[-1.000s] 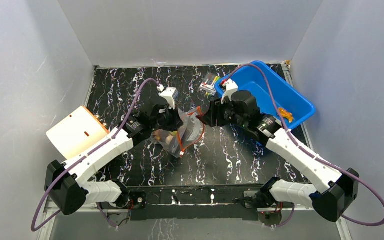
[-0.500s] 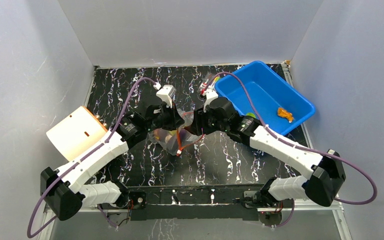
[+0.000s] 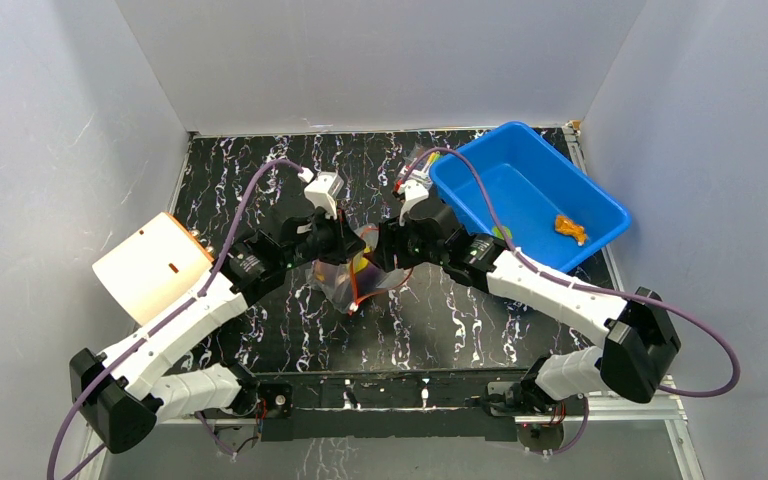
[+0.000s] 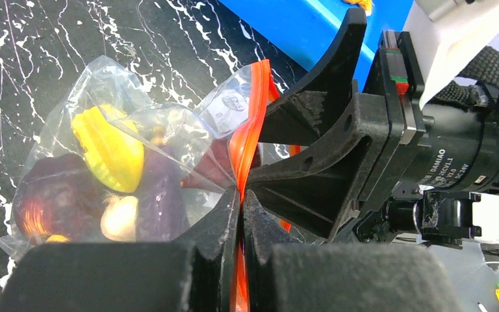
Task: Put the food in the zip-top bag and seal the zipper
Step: Place the fake vegetable in the zipper food storage bag, then move the bin to the center of the board.
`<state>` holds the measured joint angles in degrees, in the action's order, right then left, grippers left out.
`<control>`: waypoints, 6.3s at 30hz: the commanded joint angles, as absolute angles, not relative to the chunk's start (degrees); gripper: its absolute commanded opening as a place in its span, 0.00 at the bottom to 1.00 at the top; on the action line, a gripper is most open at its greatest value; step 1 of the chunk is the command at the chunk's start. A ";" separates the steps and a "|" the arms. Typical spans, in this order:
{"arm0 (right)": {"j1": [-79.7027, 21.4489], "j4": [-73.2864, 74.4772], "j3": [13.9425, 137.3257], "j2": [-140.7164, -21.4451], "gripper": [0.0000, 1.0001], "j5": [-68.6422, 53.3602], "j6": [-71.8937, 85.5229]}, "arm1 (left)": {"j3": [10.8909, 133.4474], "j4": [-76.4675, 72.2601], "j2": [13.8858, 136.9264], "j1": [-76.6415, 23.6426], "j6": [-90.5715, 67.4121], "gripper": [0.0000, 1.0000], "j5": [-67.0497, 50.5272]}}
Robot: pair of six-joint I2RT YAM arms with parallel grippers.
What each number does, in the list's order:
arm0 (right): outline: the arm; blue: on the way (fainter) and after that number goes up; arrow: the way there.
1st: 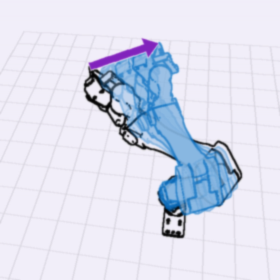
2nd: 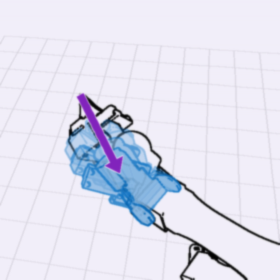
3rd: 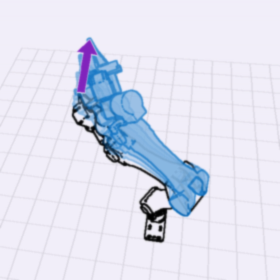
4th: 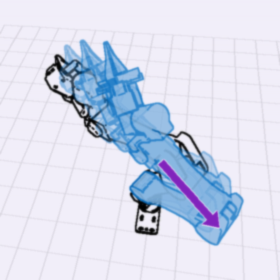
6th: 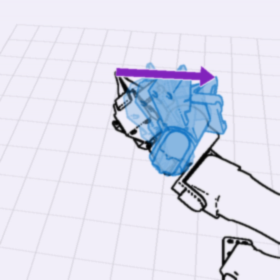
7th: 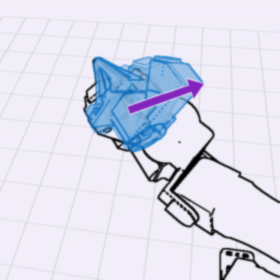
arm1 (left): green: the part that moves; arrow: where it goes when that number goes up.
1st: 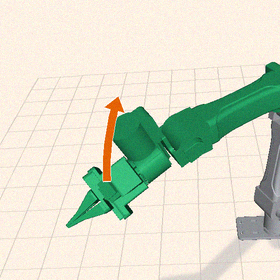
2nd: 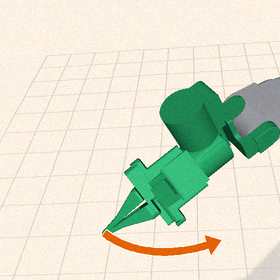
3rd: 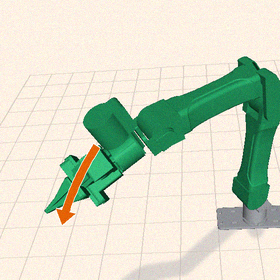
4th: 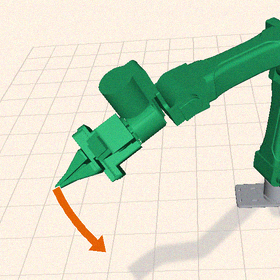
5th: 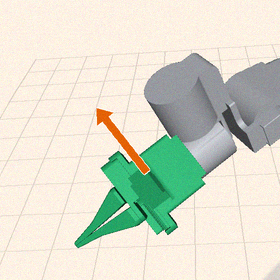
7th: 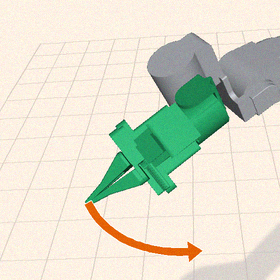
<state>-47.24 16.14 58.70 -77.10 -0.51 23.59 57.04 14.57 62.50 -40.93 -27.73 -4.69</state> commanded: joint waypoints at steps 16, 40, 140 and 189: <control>-47.57 15.16 61.52 -69.16 0.76 -1.58 21.17 | 54.21 15.91 61.36 -40.52 -22.96 0.00 1.78; -16.11 24.95 76.48 -83.40 0.70 9.29 7.20 | 55.52 19.93 61.99 -35.97 -22.87 0.00 -4.76; -14.98 20.70 68.23 -89.70 0.29 5.49 22.40 | 48.49 15.18 59.44 -34.04 -16.66 0.00 -3.87; -10.14 50.52 87.41 -97.86 0.84 27.03 72.05 | 48.16 16.66 58.78 -33.94 -14.81 0.00 -0.62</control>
